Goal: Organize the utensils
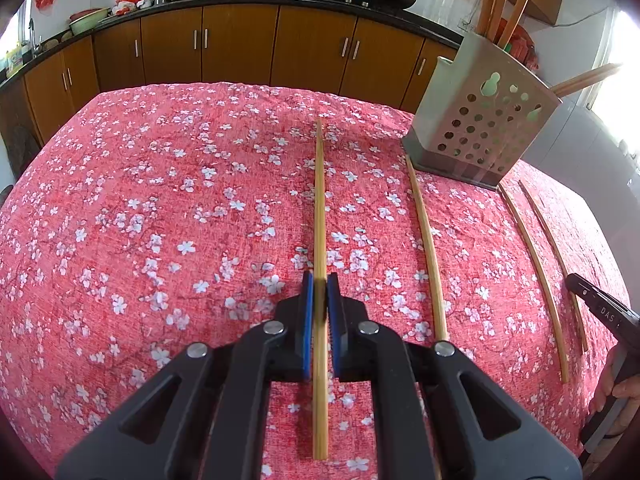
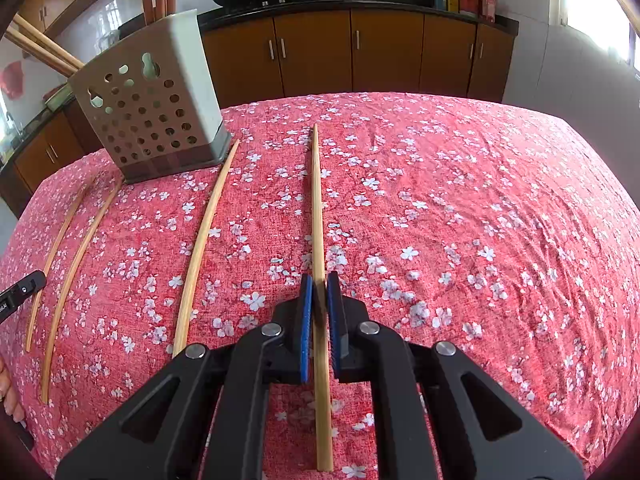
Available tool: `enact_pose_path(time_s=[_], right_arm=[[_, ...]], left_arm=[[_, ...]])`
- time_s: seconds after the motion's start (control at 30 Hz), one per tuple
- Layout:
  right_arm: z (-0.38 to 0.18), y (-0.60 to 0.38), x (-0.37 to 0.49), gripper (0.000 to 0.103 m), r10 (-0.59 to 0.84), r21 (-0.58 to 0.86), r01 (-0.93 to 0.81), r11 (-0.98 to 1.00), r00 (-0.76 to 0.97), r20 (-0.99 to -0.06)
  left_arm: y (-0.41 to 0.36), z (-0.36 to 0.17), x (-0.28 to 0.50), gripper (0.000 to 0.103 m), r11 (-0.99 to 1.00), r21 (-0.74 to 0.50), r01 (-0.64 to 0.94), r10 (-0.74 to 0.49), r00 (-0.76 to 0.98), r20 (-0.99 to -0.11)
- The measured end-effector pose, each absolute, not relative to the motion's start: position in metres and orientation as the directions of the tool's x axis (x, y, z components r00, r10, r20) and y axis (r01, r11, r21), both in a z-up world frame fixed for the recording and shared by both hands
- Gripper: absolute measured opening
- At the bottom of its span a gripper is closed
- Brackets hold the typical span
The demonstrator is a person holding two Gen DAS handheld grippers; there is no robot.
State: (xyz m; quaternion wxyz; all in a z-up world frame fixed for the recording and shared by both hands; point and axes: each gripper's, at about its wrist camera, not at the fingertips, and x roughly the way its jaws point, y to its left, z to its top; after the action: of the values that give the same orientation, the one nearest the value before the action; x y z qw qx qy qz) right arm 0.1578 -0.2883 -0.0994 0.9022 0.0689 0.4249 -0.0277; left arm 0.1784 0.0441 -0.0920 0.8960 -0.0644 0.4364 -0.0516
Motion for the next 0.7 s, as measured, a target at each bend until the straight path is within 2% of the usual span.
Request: enact_pose_path(time_s=[0.7], right_arm=[[-0.0987, -0.2873, 0.1574, 0.009, 0.008, 0.101, 0.109, 0.989, 0.637, -0.771]], left_arm=[[0.0443, -0.0923, 0.1789, 0.009, 0.986, -0.164, 0.036, -0.151, 0.614, -0.775]])
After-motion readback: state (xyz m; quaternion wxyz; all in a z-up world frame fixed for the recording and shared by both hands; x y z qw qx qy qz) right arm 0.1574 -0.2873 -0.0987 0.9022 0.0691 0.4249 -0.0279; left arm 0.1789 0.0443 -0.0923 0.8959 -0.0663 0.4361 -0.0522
